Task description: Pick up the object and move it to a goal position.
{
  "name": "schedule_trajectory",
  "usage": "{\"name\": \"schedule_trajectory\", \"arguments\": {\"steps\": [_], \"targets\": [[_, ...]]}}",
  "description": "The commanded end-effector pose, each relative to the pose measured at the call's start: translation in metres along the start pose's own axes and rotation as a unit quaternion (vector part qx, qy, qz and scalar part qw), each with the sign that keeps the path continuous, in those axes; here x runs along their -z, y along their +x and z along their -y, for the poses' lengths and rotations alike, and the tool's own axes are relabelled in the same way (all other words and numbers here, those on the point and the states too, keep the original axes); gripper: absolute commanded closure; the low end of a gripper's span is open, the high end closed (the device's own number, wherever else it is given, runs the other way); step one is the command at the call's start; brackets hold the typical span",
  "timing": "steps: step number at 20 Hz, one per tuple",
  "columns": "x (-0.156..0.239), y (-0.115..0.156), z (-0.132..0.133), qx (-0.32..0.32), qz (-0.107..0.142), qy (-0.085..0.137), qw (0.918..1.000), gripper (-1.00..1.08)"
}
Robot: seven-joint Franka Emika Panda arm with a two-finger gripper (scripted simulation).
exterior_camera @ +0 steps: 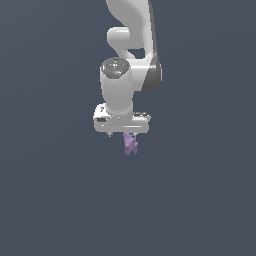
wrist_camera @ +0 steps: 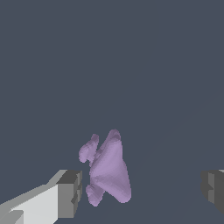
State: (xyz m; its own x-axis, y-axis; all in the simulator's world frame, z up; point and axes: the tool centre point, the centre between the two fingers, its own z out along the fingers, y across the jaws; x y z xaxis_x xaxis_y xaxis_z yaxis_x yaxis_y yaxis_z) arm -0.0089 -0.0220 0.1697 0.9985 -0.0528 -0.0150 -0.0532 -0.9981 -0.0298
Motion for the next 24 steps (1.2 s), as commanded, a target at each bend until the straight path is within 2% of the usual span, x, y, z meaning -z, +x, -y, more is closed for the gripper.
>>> {"name": "schedule_trajectory", "arguments": {"steps": [1,14,24], "targets": [[-0.004,-0.002,0.002,0.006,0.0,-0.001,1.0,-0.92],[-0.049,-0.033,0.028,0.087,-0.005,-0.014,0.9961,-0.92],[-0.057,-0.038,0.031,0.098,-0.005,-0.015,0.995,-0.92]]}}
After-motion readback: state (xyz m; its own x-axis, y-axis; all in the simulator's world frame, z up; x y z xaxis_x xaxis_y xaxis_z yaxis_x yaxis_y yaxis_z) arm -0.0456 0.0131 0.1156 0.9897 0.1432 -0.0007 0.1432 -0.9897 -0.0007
